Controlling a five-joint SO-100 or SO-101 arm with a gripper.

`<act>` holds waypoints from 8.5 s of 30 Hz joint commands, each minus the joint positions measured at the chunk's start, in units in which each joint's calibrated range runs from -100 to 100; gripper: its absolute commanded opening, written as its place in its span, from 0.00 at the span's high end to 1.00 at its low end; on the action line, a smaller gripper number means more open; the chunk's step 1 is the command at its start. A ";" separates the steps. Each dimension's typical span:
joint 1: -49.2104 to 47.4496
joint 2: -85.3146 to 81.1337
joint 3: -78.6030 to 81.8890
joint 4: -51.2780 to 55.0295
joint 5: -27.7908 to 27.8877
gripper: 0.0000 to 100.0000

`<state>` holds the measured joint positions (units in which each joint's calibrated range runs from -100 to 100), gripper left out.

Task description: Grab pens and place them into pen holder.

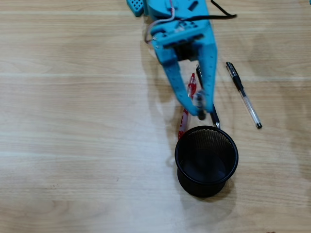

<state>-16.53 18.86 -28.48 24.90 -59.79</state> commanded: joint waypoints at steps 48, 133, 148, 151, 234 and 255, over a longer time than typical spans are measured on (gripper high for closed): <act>0.12 1.73 0.70 18.06 1.78 0.97; -6.74 10.48 25.32 34.37 -4.50 0.78; -5.19 10.06 25.32 35.19 -4.50 0.98; -4.55 9.80 25.41 35.28 -4.50 0.98; -0.25 7.08 13.46 -35.52 3.46 0.86; -4.91 -0.81 27.22 -29.14 3.82 0.96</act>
<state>-21.11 25.40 -3.02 -7.47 -56.31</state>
